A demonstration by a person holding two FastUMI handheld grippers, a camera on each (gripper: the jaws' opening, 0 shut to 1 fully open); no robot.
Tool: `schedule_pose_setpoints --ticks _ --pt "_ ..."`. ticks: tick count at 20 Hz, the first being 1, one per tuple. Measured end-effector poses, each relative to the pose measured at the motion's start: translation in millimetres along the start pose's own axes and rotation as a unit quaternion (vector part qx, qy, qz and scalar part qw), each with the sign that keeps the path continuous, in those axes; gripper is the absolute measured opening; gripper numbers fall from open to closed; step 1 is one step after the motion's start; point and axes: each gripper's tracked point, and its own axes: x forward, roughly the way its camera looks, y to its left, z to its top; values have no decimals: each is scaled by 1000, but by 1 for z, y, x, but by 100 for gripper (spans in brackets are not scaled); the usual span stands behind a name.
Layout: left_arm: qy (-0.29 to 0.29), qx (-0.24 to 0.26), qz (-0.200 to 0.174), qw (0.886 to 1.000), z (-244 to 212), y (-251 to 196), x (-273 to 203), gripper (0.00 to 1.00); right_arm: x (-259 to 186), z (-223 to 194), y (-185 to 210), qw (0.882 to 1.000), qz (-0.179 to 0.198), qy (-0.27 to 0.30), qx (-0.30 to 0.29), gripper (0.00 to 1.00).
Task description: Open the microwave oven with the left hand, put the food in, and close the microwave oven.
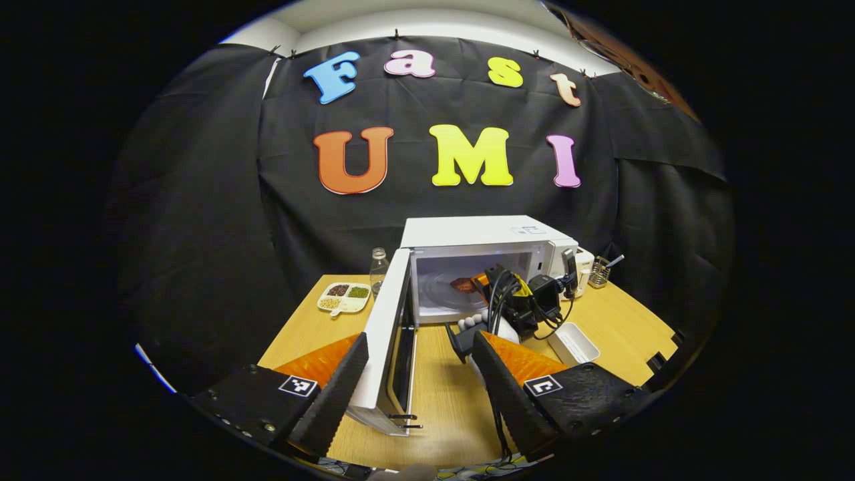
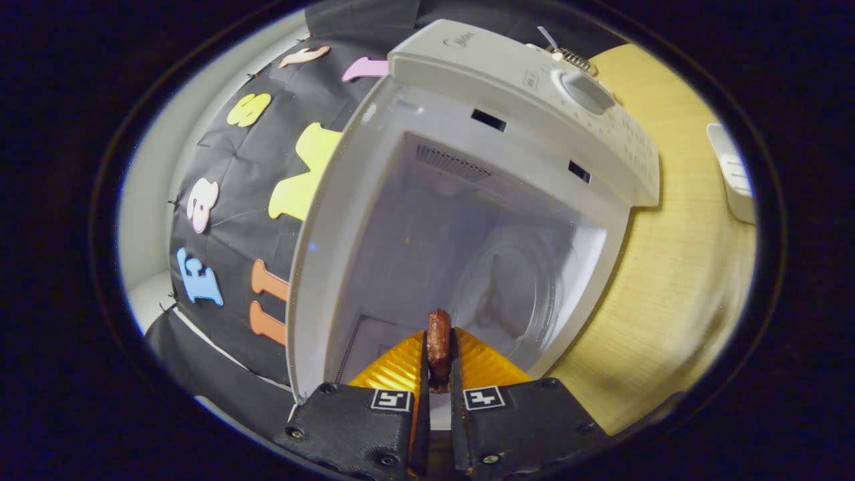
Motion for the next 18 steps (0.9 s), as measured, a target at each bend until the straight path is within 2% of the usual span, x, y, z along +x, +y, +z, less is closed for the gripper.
schedule_pose_setpoints --ticks 4,6,9,11,12,13,14,16,17,18 --pt "7 6 0 1000 -4 12 5 96 26 -2 -21 999 -32 -26 -10 16" --pt "3 12 -4 1000 -1 12 6 96 31 0 -23 999 -27 -36 -13 16" --pt "0 15 -13 1000 -1 4 8 96 35 -1 -31 997 -36 -36 -60 20" --pt "-4 20 -16 1000 1 2 8 96 34 1 -35 994 -42 -31 -91 26" --pt "-4 26 -16 1000 2 1 8 96 32 3 -38 992 -49 -36 -113 17" --pt "-4 31 -16 999 1 -1 8 97 30 4 -39 989 -53 -36 -132 19" --pt "-6 34 -17 999 2 -3 6 96 29 6 -40 985 -57 -39 -160 43" --pt "-9 34 -18 999 1 -6 7 96 27 8 -36 976 -58 -38 -209 53" --pt "-10 32 -18 999 2 -6 5 97 23 10 -33 970 -58 -37 -232 76" --pt "-11 29 -14 999 3 -5 4 96 23 11 -31 966 -57 -38 -247 84"
